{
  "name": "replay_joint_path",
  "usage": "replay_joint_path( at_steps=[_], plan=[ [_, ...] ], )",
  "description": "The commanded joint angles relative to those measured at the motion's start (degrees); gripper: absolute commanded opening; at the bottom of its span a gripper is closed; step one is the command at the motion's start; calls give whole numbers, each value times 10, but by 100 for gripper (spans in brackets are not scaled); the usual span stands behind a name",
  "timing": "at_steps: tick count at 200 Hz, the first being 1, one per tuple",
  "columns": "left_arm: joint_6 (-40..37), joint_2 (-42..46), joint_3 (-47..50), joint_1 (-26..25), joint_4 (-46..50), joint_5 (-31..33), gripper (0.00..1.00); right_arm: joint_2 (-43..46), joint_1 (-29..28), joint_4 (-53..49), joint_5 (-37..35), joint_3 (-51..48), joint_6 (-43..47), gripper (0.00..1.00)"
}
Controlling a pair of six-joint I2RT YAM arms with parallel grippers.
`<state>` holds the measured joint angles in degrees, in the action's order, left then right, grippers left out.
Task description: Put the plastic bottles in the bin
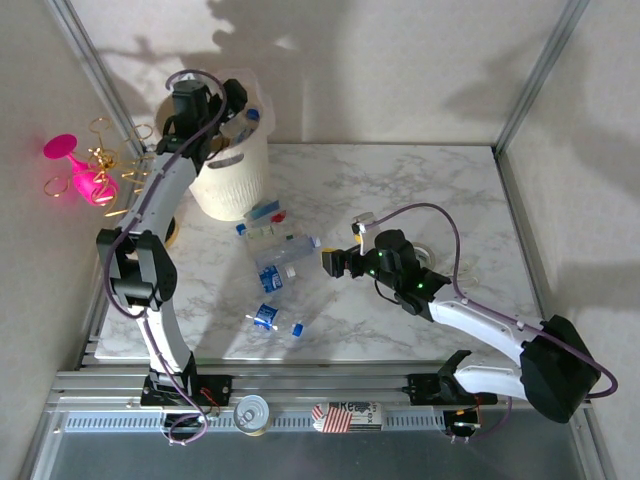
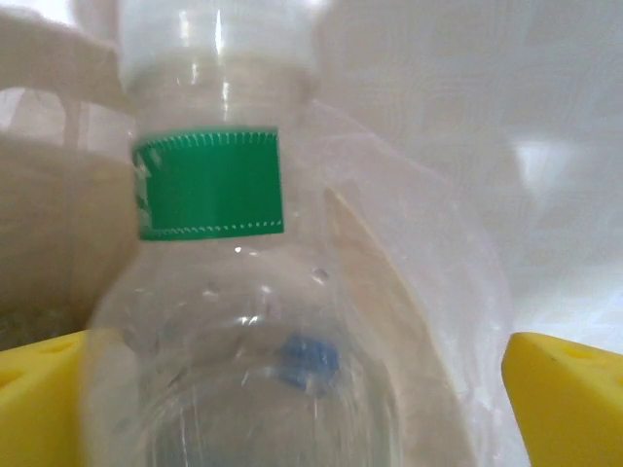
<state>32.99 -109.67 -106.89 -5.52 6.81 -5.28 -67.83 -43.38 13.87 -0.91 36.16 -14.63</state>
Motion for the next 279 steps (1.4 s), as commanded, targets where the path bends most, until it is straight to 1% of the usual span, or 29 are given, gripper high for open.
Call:
replay_joint_path(
  at_steps=[1, 43, 67, 102, 125, 138, 165, 192, 213, 242, 258, 279],
  plan=[
    [1, 15, -29, 0, 3, -19, 100, 15, 3, 5, -16, -11, -15, 99],
    [-31, 81, -6, -22, 2, -4, 100, 10, 3, 20, 7, -20, -24, 99],
    [-51, 133, 27, -43, -1, 5, 100, 3, 3, 29, 45, -23, -23, 99],
    [-47, 242, 152, -70, -61, 5, 100, -3, 1, 49, 137, -26, -25, 99],
    [-37, 315, 248, -91, -91, -2, 99, -11, -16, 34, 157, -15, -23, 99],
    [-30, 353, 301, -107, -99, -6, 100, -19, -40, 17, 156, -7, -14, 99],
    [-7, 425, 414, -131, -109, -16, 100, -46, -102, -36, 133, 23, 7, 99],
    [35, 496, 536, -139, -139, -22, 100, -81, -158, -77, 129, 49, 24, 99],
    [59, 531, 616, -140, -151, -20, 100, -123, -206, -108, 122, 79, 42, 99],
    [88, 553, 697, -140, -169, -15, 100, -193, -257, -142, 98, 127, 61, 99],
    [99, 556, 722, -140, -185, -15, 100, -222, -267, -146, 89, 147, 67, 99],
    [103, 557, 731, -140, -191, -14, 100, -248, -270, -147, 74, 165, 79, 99]
  ],
)
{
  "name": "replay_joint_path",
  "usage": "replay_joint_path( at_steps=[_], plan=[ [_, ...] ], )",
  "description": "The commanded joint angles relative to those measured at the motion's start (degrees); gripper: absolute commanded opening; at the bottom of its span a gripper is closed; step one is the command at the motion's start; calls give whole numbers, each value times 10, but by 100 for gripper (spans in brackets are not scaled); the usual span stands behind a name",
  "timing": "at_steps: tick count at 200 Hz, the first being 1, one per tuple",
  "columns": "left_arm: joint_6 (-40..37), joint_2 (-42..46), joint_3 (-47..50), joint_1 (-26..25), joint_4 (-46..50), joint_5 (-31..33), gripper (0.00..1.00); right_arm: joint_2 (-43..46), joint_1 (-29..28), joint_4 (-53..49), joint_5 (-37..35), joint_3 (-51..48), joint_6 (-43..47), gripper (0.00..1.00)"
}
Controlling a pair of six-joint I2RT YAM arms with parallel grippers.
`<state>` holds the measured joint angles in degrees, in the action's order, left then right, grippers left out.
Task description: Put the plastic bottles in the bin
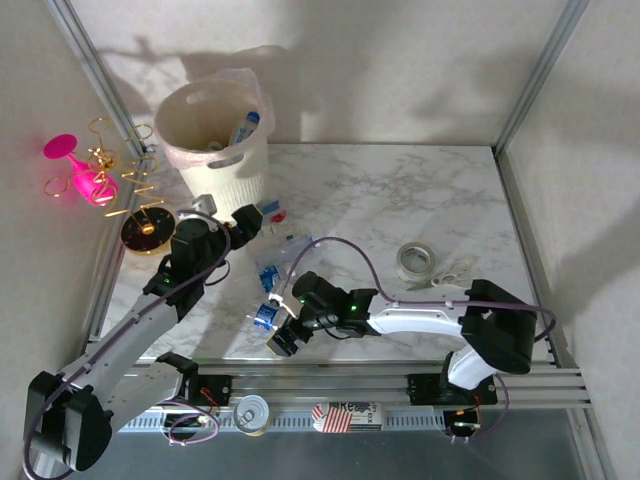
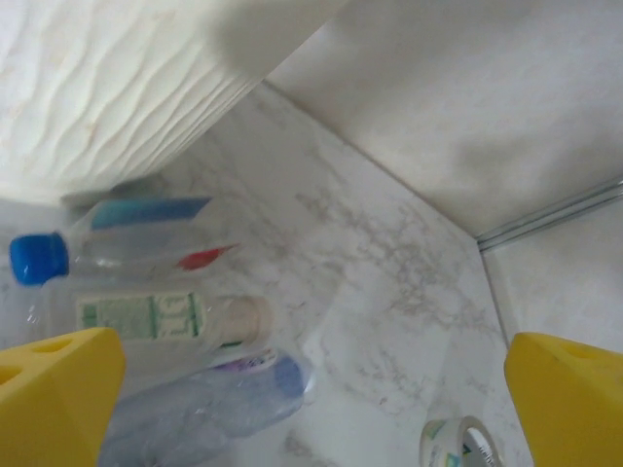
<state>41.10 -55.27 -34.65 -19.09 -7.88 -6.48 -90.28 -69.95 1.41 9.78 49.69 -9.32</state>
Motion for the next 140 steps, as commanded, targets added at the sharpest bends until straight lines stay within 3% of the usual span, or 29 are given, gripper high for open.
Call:
replay_joint_path(
  at_steps=[1, 56, 140],
  plan=[
    [23, 12, 9, -4, -44, -2, 100, -25, -4, -22, -34, 30, 26, 99],
    [30, 29, 35, -3, -62, 7, 99, -86, -4, -14, -53, 56, 60, 94],
    [27, 55, 51, -2, -49, 34, 100, -160, -4, -12, -27, 98, 90, 66]
  ],
)
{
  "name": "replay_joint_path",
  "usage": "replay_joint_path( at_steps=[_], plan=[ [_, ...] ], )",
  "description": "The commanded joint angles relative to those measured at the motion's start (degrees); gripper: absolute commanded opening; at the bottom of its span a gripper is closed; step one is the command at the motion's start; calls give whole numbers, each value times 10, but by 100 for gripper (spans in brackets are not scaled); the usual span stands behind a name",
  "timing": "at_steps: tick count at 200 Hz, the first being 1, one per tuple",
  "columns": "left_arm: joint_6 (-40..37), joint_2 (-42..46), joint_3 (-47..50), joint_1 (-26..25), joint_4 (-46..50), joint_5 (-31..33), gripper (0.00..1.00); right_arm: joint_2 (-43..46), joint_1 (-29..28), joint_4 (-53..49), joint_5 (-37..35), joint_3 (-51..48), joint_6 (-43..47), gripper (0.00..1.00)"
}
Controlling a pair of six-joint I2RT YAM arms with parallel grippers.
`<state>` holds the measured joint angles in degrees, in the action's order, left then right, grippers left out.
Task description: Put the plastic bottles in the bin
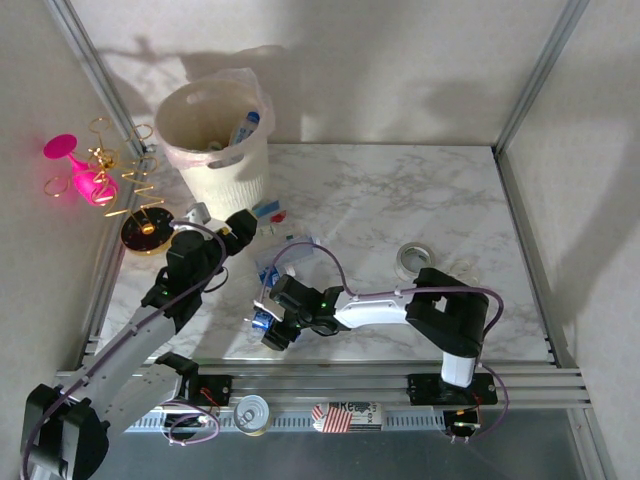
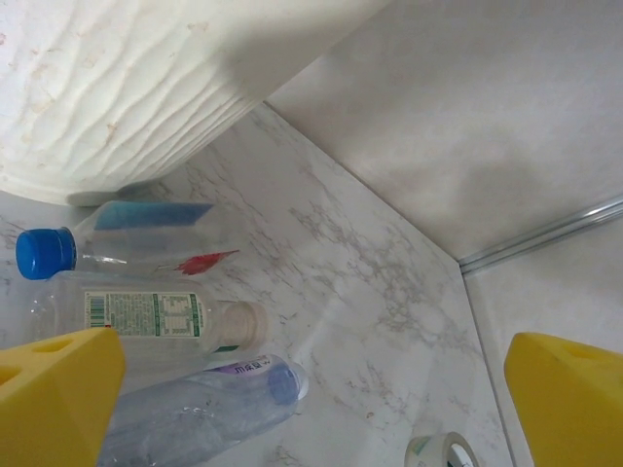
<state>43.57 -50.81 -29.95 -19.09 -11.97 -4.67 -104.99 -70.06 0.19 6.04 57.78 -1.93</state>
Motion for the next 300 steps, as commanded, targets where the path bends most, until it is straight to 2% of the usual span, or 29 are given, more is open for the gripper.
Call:
replay_joint_path(
  at_steps=[1, 27, 64, 100, 139, 192, 233, 300],
  plan=[
    [3, 11, 4, -2, -9, 16, 100, -13, -3, 0, 11, 17, 16, 66],
    [8, 9, 5, -2, -14, 19, 100, -4, -3, 8, 14, 9, 20, 54],
    [18, 7, -3, -2, -21, 16, 100, 39, -2, 27, 10, -19, 21, 48],
    [35, 7, -25, -3, -33, -1, 100, 115, 32, 65, 40, -63, -10, 48],
    [59, 2, -45, -13, -64, -20, 99, 190, 111, 116, 103, -109, -63, 47],
    [64, -37, -65, -76, -121, -17, 100, 231, 211, 182, 121, -137, -126, 47],
    [73, -92, -72, -121, -153, -13, 100, 243, 245, 239, 94, -138, -158, 47],
    [71, -158, -104, -169, -169, -22, 98, 256, 253, 271, 86, -136, -155, 47]
  ],
)
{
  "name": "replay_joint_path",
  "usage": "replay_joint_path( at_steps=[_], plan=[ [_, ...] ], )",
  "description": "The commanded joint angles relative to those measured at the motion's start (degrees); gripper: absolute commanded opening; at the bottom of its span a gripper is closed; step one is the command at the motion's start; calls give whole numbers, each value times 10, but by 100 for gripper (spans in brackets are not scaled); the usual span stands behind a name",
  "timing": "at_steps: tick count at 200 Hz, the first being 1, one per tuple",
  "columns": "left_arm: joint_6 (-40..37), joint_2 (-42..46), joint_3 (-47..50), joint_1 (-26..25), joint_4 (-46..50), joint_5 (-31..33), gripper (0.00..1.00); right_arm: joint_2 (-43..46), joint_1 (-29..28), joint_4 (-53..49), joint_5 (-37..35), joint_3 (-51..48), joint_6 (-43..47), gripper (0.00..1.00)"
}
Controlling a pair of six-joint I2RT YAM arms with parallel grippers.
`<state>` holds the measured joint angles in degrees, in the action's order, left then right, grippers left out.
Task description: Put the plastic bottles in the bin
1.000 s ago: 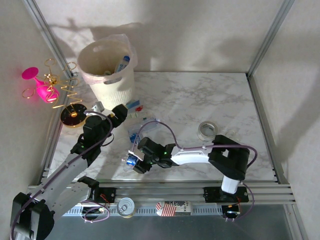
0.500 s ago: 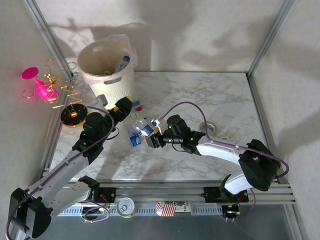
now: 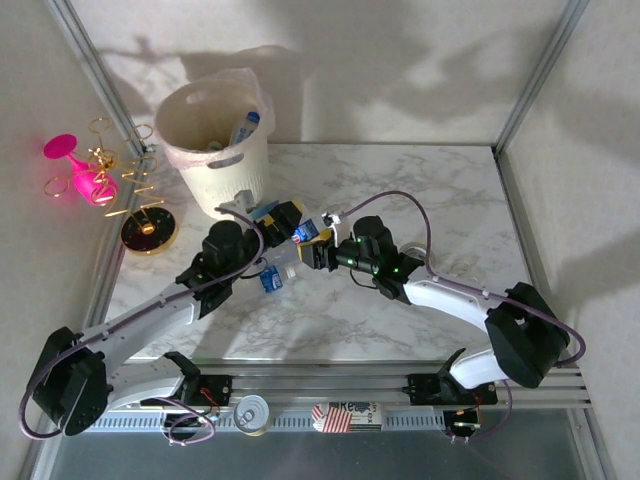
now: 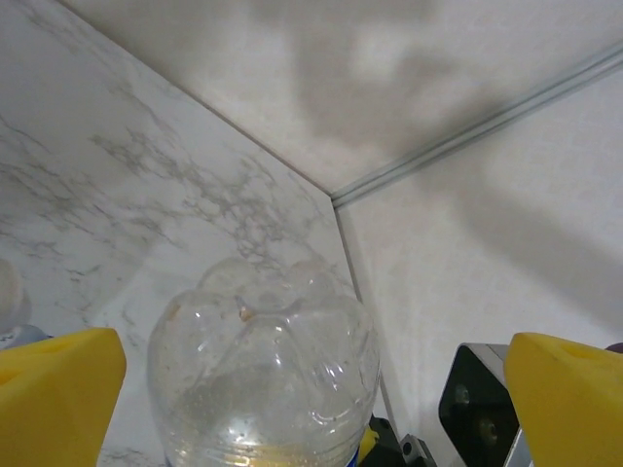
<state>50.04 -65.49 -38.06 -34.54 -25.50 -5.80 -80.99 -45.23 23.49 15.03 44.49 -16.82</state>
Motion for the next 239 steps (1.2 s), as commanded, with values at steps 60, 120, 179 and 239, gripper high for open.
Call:
replay_joint_path(
  at_steps=[60, 120, 179, 239],
  plan=[
    [16, -48, -32, -37, -45, -19, 97, 36, 4, 101, -22, -41, -21, 47],
    [23, -73, -39, -42, -63, -35, 83, 37, 4, 122, -13, -53, -21, 48],
    [20, -76, -37, -41, -65, -24, 62, 30, 4, 118, -14, -52, -20, 53],
    [-15, -72, -52, 4, -58, -4, 56, 41, 3, 97, -37, -67, -23, 82]
  ],
)
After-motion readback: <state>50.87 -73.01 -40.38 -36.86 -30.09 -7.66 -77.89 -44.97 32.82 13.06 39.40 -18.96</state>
